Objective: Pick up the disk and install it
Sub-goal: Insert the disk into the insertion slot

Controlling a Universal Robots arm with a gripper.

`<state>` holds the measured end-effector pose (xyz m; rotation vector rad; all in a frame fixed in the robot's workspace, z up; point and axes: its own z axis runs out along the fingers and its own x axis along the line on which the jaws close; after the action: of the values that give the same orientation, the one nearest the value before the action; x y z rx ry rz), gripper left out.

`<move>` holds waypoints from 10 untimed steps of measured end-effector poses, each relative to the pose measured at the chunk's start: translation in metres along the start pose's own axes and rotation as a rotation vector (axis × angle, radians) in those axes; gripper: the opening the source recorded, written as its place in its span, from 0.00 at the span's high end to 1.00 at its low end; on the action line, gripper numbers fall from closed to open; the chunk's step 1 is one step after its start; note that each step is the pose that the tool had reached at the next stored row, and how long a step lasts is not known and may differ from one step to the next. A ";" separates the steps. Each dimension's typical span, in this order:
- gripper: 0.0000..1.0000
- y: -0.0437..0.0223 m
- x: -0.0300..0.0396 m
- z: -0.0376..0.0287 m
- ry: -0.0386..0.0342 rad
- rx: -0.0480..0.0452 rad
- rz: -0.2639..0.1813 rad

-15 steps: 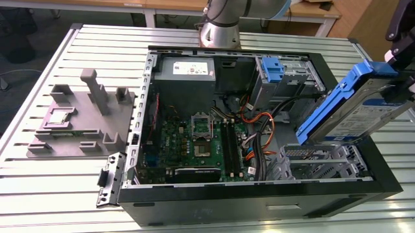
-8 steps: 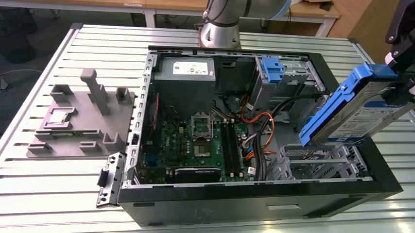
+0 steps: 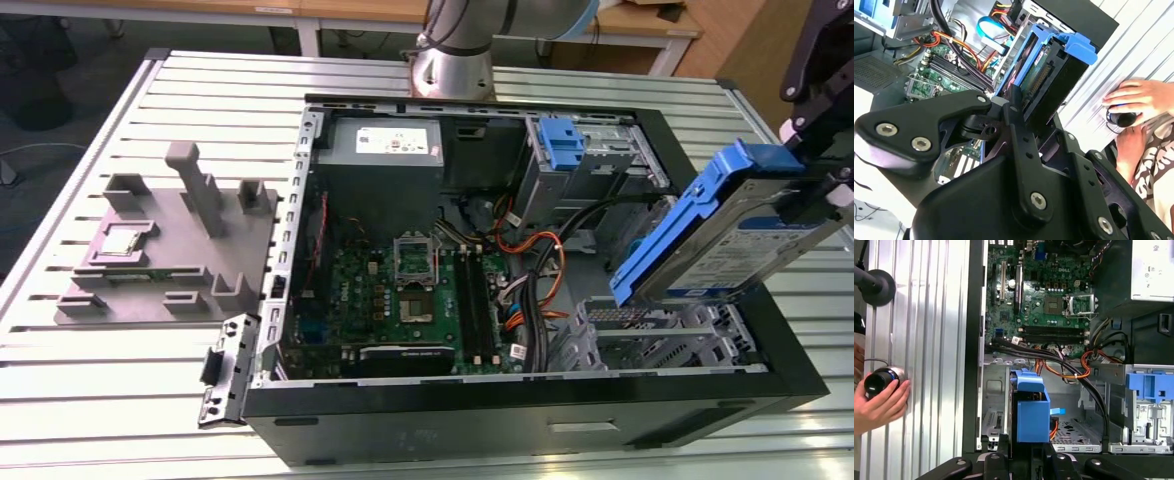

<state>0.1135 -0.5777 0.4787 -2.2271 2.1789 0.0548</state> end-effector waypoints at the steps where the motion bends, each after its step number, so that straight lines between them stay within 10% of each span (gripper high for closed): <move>1: 0.65 0.0001 0.0000 0.0013 0.0001 0.0003 0.000; 10: 0.65 0.0005 0.0003 0.0085 0.0006 0.0004 0.000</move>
<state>0.1129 -0.5777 0.4702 -2.2267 2.1795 0.0537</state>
